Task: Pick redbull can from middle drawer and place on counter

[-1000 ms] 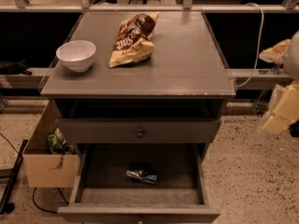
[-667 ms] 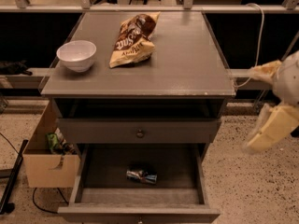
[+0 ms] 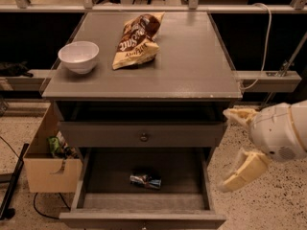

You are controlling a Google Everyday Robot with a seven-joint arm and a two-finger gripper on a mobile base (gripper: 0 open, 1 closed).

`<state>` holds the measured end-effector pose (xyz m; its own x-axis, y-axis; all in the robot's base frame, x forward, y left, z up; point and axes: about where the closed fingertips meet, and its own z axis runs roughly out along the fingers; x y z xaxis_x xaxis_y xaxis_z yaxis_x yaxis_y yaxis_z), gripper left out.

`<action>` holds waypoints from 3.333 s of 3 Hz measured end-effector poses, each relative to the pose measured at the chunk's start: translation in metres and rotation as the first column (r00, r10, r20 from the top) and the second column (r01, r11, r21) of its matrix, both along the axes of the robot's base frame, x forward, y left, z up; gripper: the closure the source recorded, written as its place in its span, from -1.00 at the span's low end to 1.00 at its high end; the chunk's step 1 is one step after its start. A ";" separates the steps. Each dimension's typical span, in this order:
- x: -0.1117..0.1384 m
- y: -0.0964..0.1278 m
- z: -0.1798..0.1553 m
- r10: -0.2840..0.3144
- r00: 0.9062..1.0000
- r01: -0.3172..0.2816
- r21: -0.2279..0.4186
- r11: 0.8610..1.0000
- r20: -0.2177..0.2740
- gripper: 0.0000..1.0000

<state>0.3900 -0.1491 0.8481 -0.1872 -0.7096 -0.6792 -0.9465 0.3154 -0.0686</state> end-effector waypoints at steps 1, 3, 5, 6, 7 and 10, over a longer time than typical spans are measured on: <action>0.001 0.012 -0.034 0.017 1.000 -0.017 0.046 0.999 -0.013 -1.00; -0.009 0.025 -0.069 -0.007 0.998 0.013 0.102 0.995 -0.064 -1.00; -0.014 0.035 -0.160 -0.099 0.987 0.116 0.133 0.984 -0.129 -1.00; 0.001 0.032 -0.199 -0.158 0.980 0.171 0.102 0.980 -0.125 -1.00; 0.028 0.035 -0.229 -0.189 0.978 0.196 0.069 0.978 -0.092 -1.00; 0.059 0.063 -0.285 -0.200 0.975 0.205 0.052 0.977 -0.094 -1.00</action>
Offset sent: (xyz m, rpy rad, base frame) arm 0.0010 0.0104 -0.0295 0.0418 0.0120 0.0145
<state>0.4487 -0.0859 0.5630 -0.3835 -0.6089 -0.6944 -0.8640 0.5022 0.0368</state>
